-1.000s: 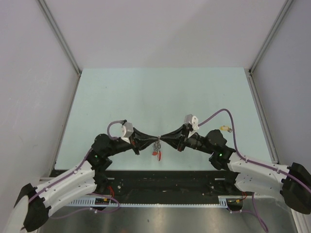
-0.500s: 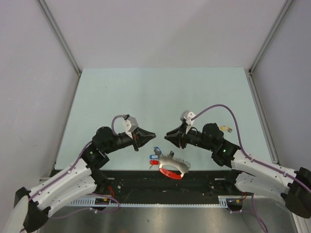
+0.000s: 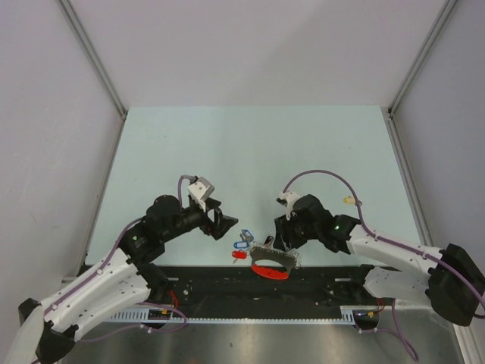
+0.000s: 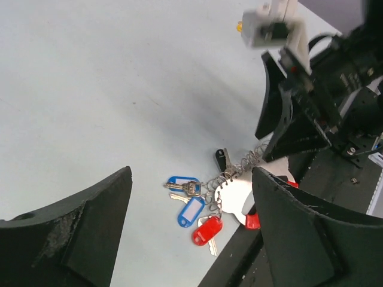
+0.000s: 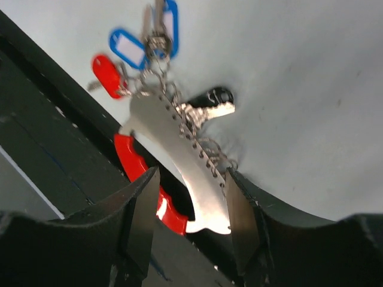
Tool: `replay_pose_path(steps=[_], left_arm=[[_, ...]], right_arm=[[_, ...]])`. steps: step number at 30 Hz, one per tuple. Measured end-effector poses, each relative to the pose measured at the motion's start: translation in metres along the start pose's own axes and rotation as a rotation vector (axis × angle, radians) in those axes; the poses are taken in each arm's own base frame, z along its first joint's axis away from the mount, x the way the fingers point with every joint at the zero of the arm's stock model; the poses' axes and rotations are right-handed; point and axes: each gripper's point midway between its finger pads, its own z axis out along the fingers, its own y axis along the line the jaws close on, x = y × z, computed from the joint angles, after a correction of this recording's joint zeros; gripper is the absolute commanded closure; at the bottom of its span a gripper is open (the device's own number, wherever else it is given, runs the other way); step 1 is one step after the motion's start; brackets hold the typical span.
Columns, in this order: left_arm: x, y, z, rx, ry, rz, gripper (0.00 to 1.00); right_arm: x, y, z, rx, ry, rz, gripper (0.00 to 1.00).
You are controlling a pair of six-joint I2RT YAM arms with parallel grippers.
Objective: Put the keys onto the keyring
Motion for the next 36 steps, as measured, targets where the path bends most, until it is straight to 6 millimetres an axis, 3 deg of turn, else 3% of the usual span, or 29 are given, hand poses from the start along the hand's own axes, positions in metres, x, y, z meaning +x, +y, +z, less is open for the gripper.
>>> replay_pose_path(steps=[7,12,19,26,31,36], left_arm=[[-0.017,0.01,-0.014,-0.074,-0.022,0.066,0.13],[-0.024,0.021,-0.026,-0.144,-0.065,0.096,0.13],[-0.042,0.033,-0.047,-0.233,-0.166,0.124,0.12],[-0.041,0.043,-0.055,-0.289,-0.177,0.127,0.12],[-0.038,0.047,-0.055,-0.305,-0.167,0.125,0.12],[-0.037,0.049,-0.056,-0.314,-0.166,0.123,0.11]], right_arm=[[0.053,-0.013,0.015,0.108,0.218,-0.003,0.51],[0.056,-0.013,0.032,0.19,0.293,-0.069,0.58],[0.02,-0.004,0.074,0.24,0.306,-0.168,0.69],[-0.049,0.011,0.136,0.22,0.206,-0.225,0.64],[-0.071,0.002,0.136,0.211,0.171,-0.217,0.6],[-0.083,-0.007,0.107,0.217,0.136,-0.226,0.6]])
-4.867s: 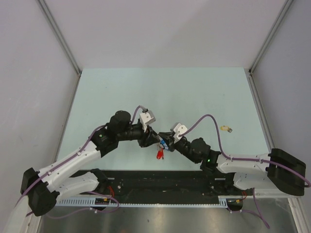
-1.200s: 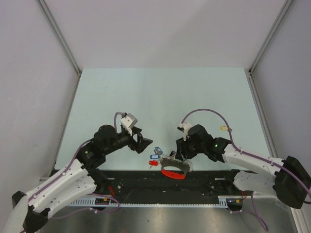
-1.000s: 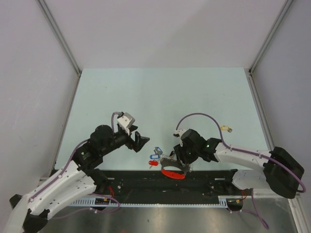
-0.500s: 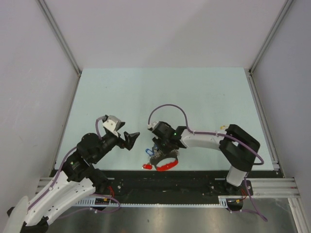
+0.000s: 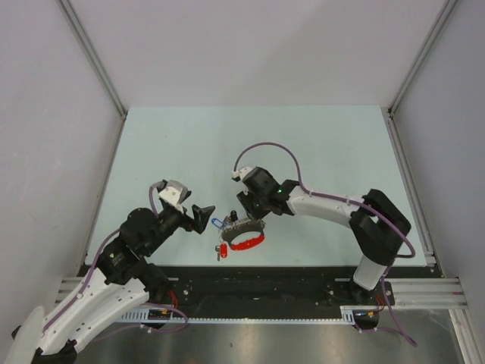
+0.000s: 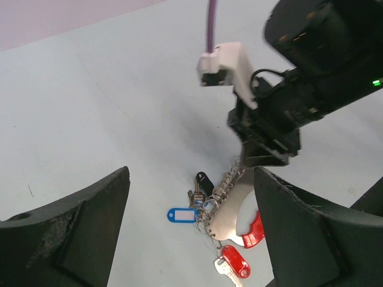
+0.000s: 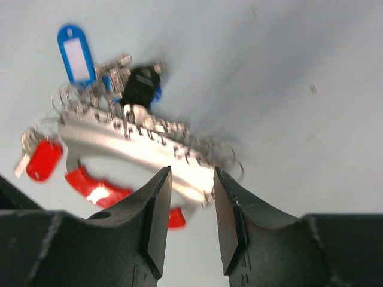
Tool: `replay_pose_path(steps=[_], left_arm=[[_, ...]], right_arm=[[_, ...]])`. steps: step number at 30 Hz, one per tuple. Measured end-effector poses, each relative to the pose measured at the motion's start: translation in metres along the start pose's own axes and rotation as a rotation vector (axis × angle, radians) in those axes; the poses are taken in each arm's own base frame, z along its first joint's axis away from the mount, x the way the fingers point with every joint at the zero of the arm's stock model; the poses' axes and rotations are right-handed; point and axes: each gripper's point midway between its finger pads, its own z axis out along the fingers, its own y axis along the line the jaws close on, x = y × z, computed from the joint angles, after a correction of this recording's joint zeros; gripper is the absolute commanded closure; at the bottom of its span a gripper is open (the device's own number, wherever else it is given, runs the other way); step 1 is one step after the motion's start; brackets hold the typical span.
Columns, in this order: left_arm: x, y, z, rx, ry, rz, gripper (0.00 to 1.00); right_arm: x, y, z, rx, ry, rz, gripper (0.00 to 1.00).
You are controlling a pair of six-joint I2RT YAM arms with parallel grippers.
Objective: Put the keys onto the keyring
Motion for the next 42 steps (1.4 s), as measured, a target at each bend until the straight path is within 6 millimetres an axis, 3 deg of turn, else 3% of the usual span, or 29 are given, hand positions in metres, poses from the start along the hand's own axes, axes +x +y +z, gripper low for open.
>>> replay_pose_path(steps=[5,12,20,27,42], left_arm=[[0.0,0.003,0.0,-0.008,0.0,-0.003,0.11],[0.001,0.004,0.001,-0.005,0.003,-0.006,0.11],[0.005,0.005,0.002,-0.003,0.013,-0.008,0.11],[0.005,0.006,0.002,-0.004,0.013,-0.01,0.11],[0.008,0.005,0.003,0.006,0.024,-0.013,0.11]], right_arm=[[0.024,-0.018,-0.033,0.011,-0.025,0.008,0.62],[0.066,-0.021,-0.031,0.034,0.043,0.024,0.67],[0.055,-0.009,-0.023,0.049,-0.015,0.005,0.69],[0.06,-0.011,-0.008,0.074,-0.003,-0.005,0.73],[0.059,-0.022,-0.002,0.145,-0.012,-0.041,0.92]])
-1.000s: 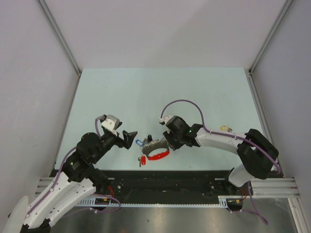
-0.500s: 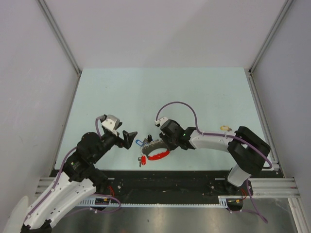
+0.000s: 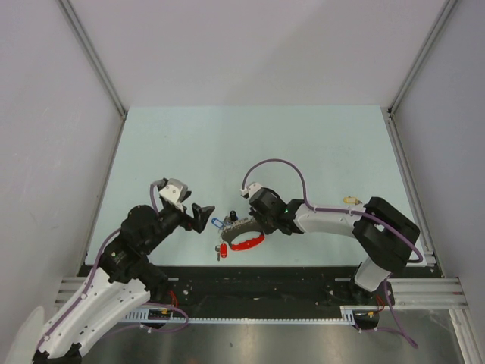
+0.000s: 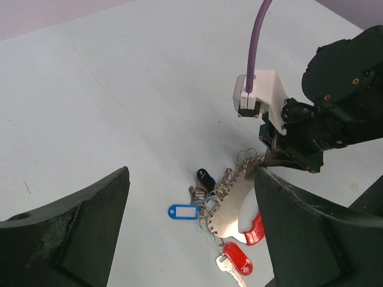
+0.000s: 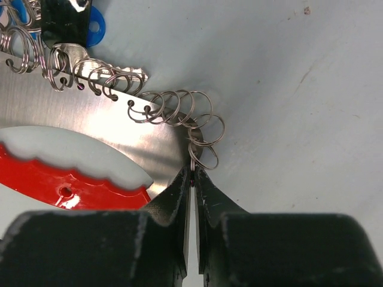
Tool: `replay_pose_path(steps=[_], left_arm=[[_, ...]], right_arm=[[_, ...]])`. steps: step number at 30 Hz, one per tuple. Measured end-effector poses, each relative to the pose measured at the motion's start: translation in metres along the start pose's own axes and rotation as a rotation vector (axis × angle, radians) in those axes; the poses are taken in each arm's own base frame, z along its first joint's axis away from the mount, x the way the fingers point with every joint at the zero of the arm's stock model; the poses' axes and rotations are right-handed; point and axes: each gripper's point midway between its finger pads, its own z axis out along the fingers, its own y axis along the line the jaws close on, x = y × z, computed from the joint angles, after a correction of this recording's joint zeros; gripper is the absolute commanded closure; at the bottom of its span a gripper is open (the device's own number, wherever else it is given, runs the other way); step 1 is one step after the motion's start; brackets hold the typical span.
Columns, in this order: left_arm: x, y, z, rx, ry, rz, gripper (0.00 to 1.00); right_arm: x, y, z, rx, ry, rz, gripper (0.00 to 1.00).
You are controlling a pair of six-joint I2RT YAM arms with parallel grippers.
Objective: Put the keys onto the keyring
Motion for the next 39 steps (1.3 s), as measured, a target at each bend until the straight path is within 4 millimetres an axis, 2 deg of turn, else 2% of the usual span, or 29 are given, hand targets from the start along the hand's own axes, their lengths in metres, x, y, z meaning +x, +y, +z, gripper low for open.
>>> replay_pose_path(steps=[3,6,10,17,22,27,31,33,39], left_arm=[[0.001,-0.001,0.001,0.005,0.005,0.0,0.11],[0.002,-0.002,0.002,0.012,0.011,-0.001,0.11],[0.004,-0.003,0.003,0.022,0.021,-0.002,0.11],[0.013,-0.013,0.009,0.081,0.062,0.002,0.1],[0.018,-0.026,0.011,0.167,0.072,0.037,0.11],[0.009,-0.042,0.011,0.271,0.03,0.076,0.11],[-0.002,-0.059,0.012,0.38,-0.022,0.121,0.11],[-0.002,-0.068,0.015,0.439,-0.016,0.142,0.11],[-0.006,-0.087,0.032,0.569,0.006,0.176,0.17]], right_arm=[[-0.003,-0.004,-0.002,0.005,-0.008,-0.011,0.92],[-0.007,-0.014,-0.003,0.015,-0.016,-0.018,0.99],[-0.007,-0.025,-0.003,0.021,-0.007,-0.04,1.0],[-0.012,-0.018,-0.014,-0.049,0.023,-0.156,1.0],[-0.023,-0.006,-0.046,-0.156,-0.031,-0.24,1.0],[-0.054,0.005,-0.096,-0.277,-0.167,-0.305,1.0],[-0.077,0.008,-0.128,-0.339,-0.261,-0.347,1.0],[-0.079,0.012,-0.14,-0.38,-0.277,-0.373,1.0],[-0.073,0.017,-0.158,-0.44,-0.263,-0.423,1.0]])
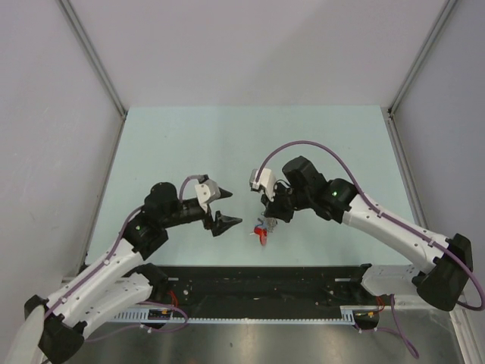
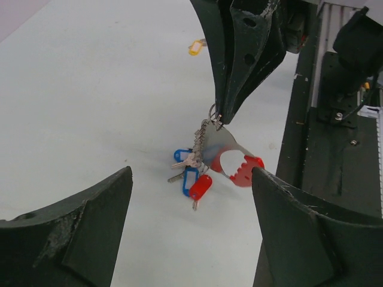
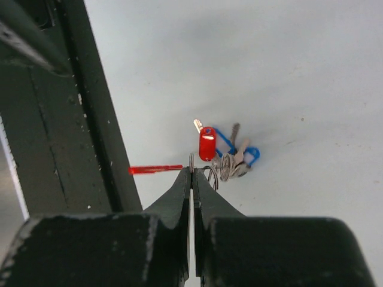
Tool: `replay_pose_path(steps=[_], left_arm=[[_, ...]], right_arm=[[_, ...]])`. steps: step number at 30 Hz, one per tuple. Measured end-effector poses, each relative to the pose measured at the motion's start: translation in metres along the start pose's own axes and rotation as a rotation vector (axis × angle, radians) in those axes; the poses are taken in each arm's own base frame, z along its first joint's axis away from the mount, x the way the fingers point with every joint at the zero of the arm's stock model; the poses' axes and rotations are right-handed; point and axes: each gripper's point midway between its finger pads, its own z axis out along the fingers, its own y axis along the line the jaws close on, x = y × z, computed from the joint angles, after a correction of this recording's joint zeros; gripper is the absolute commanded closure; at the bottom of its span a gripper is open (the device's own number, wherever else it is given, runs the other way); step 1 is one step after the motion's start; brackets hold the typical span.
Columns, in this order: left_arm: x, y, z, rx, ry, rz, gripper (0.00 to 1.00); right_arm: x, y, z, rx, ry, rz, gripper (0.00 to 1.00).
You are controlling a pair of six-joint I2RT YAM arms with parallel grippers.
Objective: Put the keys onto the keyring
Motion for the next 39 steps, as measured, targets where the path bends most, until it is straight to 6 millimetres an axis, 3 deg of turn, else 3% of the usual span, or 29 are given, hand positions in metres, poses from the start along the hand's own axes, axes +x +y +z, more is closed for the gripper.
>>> replay_pose_path(steps=[8,11,19,39], left_arm=[[-0.009,-0.015,0.022,0.172,-0.065,0.047,0.26],[-0.011,-0.021,0.026,0.232,-0.086,0.08,0.38],[0.006,-0.037,0.043,0.366,-0.029,0.103,0.48],[0.023,-0.04,0.063,0.398,0.011,0.04,0.61]], right_arm=[[-0.002,0.013,-0.014,-0.055,-0.018,-0.045,1.0],[-0.002,0.016,-0.015,-0.073,-0.017,-0.055,1.0],[-0.002,0.019,-0.015,-0.095,-0.023,-0.078,1.0],[-0.004,0.026,-0.014,-0.122,-0.031,-0.102,1.0]])
